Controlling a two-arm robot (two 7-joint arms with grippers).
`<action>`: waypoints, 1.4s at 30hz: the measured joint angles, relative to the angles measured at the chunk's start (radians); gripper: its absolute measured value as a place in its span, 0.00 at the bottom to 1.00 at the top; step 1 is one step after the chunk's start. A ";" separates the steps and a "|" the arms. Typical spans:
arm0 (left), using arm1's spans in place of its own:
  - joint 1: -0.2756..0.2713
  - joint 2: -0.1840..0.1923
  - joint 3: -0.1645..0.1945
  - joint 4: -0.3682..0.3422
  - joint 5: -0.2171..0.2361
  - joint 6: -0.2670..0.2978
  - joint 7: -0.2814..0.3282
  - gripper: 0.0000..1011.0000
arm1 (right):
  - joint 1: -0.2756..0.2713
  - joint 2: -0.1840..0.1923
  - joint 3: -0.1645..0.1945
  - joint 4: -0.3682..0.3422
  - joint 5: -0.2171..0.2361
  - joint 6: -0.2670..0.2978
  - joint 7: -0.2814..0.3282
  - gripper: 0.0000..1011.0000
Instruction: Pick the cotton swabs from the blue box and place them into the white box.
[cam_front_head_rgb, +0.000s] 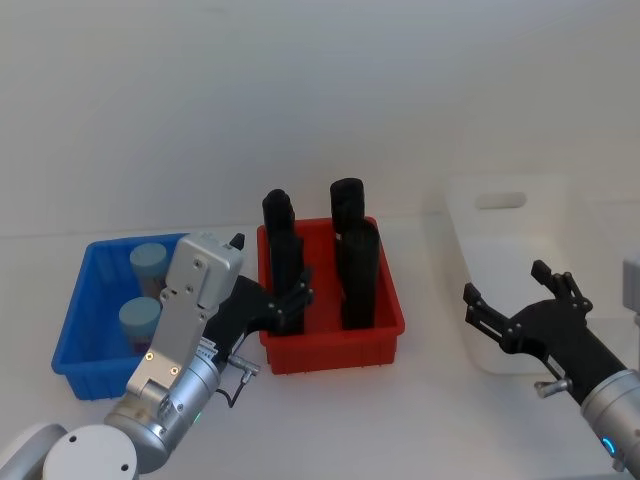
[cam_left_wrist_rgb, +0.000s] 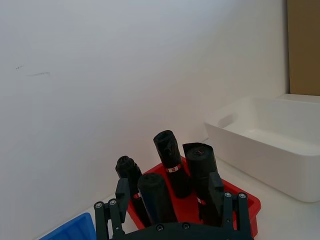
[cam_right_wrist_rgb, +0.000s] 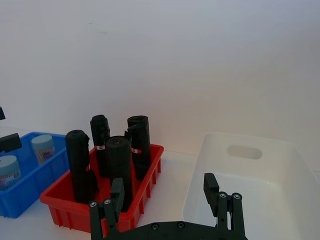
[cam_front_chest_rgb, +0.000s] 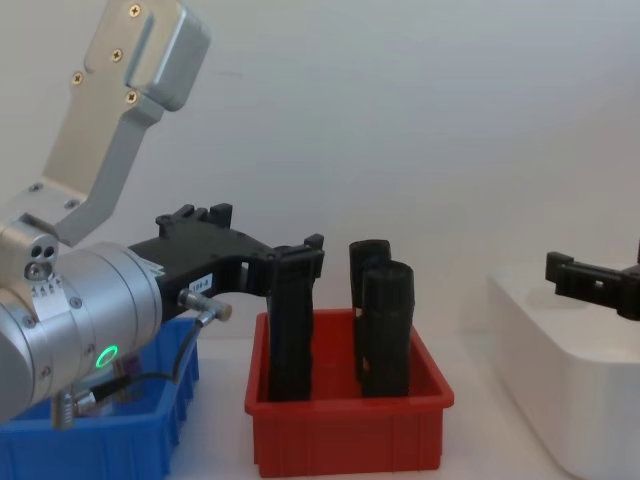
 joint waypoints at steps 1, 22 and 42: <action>0.000 0.000 0.000 0.000 0.000 0.000 0.000 0.99 | 0.000 0.000 0.000 0.000 0.000 0.000 0.000 0.99; 0.000 0.000 0.000 0.000 0.000 0.000 0.000 0.99 | 0.000 0.000 0.000 0.000 0.000 0.000 0.000 0.99; 0.000 0.000 0.000 0.000 0.000 0.000 0.000 0.99 | 0.000 0.000 0.000 0.000 0.000 0.000 0.000 0.99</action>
